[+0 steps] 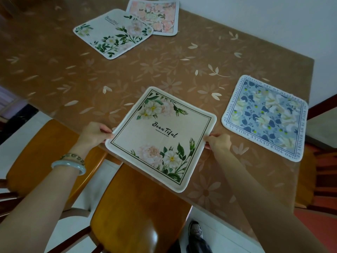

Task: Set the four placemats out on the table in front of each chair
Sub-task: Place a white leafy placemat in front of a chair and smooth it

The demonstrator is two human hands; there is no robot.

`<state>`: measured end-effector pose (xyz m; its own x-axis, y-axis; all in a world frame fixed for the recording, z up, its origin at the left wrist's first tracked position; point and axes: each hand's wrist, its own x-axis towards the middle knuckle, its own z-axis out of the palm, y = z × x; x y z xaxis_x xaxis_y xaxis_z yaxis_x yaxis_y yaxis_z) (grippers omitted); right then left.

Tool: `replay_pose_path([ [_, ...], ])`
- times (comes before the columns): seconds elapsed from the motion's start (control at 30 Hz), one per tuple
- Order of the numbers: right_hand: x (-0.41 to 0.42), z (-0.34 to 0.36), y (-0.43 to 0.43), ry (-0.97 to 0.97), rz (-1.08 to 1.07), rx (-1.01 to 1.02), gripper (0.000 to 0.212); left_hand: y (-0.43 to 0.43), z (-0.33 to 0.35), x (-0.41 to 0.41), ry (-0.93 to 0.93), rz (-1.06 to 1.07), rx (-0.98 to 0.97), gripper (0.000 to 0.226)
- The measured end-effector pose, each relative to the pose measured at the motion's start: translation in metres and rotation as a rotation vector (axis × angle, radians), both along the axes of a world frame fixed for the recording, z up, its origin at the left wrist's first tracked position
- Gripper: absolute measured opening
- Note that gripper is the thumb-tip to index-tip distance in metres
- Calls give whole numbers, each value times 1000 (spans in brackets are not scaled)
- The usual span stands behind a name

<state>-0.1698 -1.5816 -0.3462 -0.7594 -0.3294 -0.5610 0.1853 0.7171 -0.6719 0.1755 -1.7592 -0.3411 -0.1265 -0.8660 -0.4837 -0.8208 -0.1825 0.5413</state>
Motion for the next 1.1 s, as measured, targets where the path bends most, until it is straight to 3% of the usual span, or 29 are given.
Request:
replay_pose_path([
  [0.1, 1, 2, 0, -10, 0, -3, 13, 1, 1, 0, -30, -25, 5, 16],
  [0.17, 5, 4, 0, 90, 69, 32, 12, 1, 4, -2, -75, -83, -64, 14],
  [0.27, 15, 5, -5, 439, 366, 127, 55, -3, 14, -23, -32, -241, -288, 38],
  [0.4, 21, 4, -42, 689, 755, 129, 57, -19, 10, -90, -47, -595, -536, 51],
  [0.57, 19, -15, -77, 661, 930, 191, 56, -45, -15, -167, -156, -881, -571, 53],
  [0.83, 8, -36, -85, 568, 1047, 242, 57, -54, -51, -185, -296, -1004, -512, 54],
  [0.97, 1, -28, -67, 556, 1008, 265, 65, -53, -43, -170, -219, -978, -523, 56],
  [1.07, 6, -28, -44, 553, 947, 263, 77, -51, -39, -134, -14, -794, -409, 58],
  [1.1, 10, -29, -37, 568, 949, 263, 79, -50, -41, -118, 28, -786, -451, 58],
])
